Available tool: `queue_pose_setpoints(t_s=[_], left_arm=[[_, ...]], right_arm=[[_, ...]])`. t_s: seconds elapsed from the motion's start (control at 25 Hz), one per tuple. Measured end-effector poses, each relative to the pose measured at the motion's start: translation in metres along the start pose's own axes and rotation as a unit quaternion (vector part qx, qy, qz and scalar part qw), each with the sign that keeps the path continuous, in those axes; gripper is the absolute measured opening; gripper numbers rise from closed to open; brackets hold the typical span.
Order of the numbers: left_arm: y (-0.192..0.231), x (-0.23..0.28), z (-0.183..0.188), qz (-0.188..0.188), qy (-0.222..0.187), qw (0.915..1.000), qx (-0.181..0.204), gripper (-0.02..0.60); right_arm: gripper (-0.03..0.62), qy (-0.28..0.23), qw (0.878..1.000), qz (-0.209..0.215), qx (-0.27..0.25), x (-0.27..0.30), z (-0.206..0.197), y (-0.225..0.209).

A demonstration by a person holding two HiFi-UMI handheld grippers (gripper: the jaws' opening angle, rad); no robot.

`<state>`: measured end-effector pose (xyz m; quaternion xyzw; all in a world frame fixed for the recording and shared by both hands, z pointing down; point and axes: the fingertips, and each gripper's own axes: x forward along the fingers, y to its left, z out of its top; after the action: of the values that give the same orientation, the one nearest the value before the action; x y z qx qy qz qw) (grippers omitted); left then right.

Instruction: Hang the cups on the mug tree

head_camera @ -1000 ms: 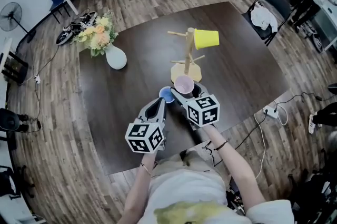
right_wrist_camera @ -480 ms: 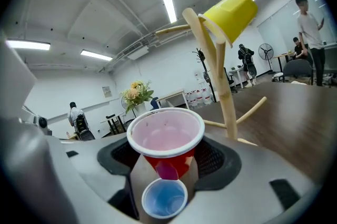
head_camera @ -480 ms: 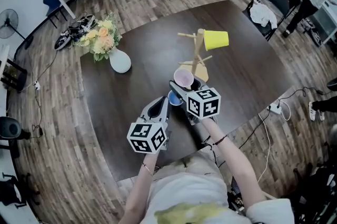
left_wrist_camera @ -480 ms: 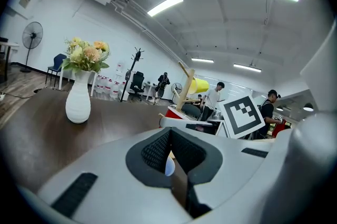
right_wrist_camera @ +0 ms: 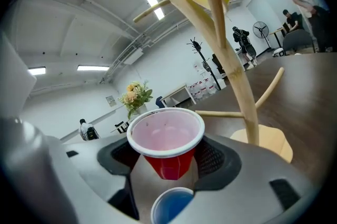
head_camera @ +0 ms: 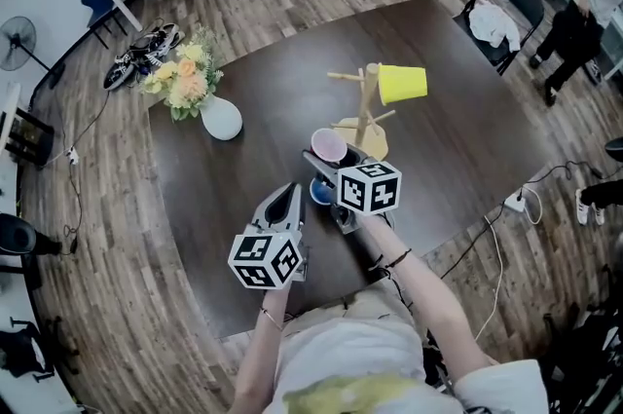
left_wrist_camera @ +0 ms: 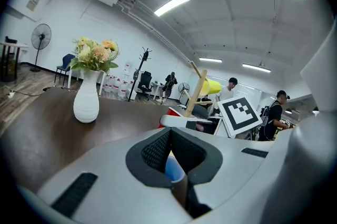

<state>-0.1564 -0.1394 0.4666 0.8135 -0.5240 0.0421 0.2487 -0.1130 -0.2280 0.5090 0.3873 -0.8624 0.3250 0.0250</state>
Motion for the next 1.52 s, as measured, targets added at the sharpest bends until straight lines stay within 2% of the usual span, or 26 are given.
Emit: queue_pose_setpoints(t_s=[0.24, 0.56, 1.04, 1.52], left_arm=[[0.003, 0.006, 0.001, 0.013, 0.004, 0.9999, -0.003, 0.015], [0.005, 0.013, 0.002, 0.023, 0.007, 0.9997, -0.003, 0.015], [0.009, 0.012, -0.003, 0.035, 0.021, 0.9992, 0.001, 0.017], [0.003, 0.019, -0.008, 0.037, 0.039, 0.9984, 0.014, 0.015]], right_arm=[[0.314, 0.007, 0.999, 0.023, 0.048, 0.007, -0.001, -0.003], [0.314, 0.015, 0.990, 0.053, 0.131, 0.015, -0.001, -0.012], [0.313, -0.020, 0.965, 0.086, 0.246, 0.021, 0.007, -0.021], [0.313, -0.062, 0.936, 0.130, 0.322, 0.016, 0.018, -0.030]])
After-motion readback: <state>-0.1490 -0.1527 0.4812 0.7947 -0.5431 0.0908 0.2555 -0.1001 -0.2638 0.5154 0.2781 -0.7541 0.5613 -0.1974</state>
